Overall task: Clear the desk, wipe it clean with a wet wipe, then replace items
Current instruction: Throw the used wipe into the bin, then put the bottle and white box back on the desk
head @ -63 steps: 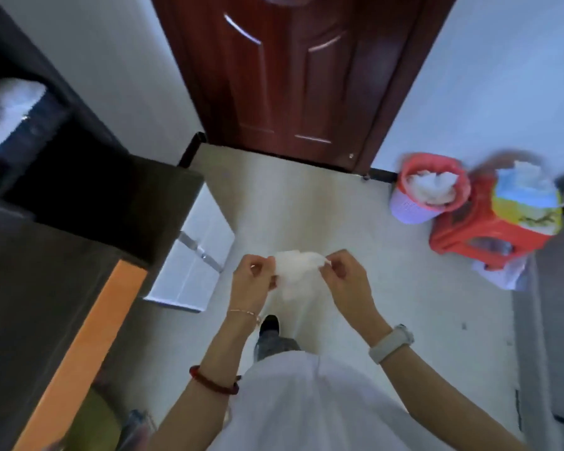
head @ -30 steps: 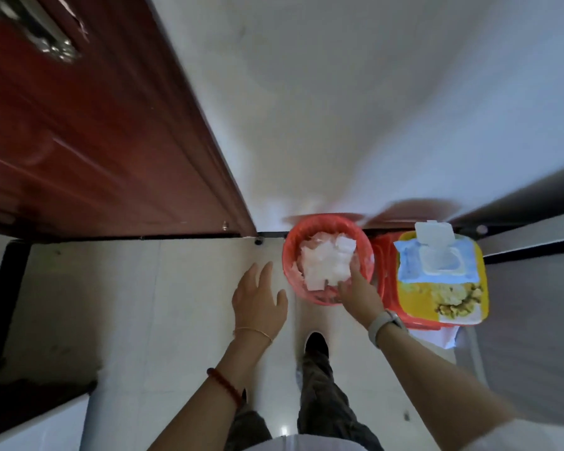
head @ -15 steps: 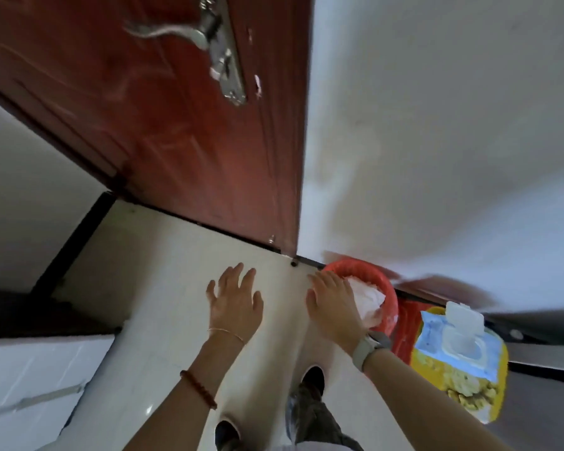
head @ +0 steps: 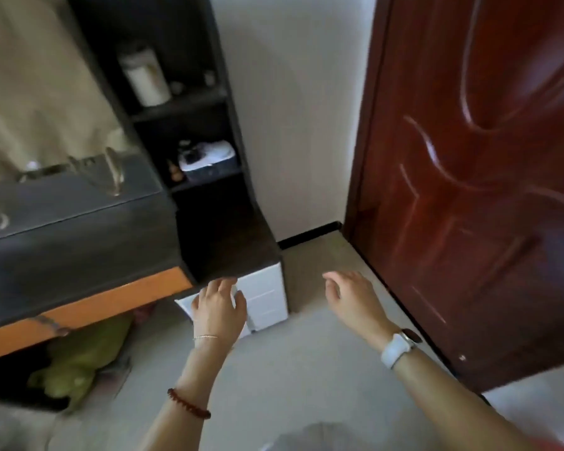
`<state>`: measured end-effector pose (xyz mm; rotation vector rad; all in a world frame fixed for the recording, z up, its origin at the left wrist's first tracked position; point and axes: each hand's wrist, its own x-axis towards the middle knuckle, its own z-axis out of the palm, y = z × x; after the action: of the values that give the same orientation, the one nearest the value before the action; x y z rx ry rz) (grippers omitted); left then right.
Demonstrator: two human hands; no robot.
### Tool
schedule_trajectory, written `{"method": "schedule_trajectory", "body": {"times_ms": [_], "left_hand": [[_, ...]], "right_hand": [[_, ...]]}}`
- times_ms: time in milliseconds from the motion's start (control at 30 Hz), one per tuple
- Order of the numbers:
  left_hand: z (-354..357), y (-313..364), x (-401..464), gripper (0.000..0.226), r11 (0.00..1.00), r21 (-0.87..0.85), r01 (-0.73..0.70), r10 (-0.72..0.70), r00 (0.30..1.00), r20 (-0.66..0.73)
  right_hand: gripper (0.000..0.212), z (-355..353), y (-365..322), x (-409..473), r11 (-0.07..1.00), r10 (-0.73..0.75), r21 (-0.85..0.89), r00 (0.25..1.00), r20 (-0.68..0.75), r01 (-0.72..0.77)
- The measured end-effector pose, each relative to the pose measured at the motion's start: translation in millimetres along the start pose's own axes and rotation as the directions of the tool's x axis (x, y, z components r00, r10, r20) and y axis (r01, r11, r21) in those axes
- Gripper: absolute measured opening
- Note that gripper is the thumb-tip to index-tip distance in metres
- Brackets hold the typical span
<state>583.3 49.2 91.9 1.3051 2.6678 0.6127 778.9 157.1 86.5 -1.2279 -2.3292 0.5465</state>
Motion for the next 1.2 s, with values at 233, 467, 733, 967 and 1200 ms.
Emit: {"method": "schedule_trajectory", "body": {"times_ms": [233,467,733,967,1200], "left_hand": [[-73.3,-130.3,37.8,0.033,0.974,-0.047,0.221,-0.226,0.963,-0.15],[-60.4,-159.6,116.1,0.033,0.979,-0.058,0.197,-0.203,0.971,-0.125],[-35.8,-118.5,292.6,0.035,0.997,-0.07,0.013,-0.022,0.993,-0.12],[-15.5,-84.6,433.6,0.057,0.992,-0.073,-0.102,0.098,0.993,-0.063],[17.1,-73.9,507.9,0.085,0.998,0.043,0.036,-0.039,0.997,0.067]], "right_hand": [[0.026,86.4,-118.6,73.0,0.982,-0.176,0.1,0.974,0.145,0.162],[0.03,120.7,-135.3,154.2,0.981,-0.184,0.103,0.953,0.239,0.163],[0.033,150.9,-120.3,323.4,0.984,-0.151,0.122,0.97,0.19,0.129],[0.033,187.2,-123.1,464.1,0.994,-0.108,0.022,0.992,0.064,0.106],[0.05,225.8,-112.3,523.5,0.968,-0.095,-0.218,0.985,0.147,0.126]]}}
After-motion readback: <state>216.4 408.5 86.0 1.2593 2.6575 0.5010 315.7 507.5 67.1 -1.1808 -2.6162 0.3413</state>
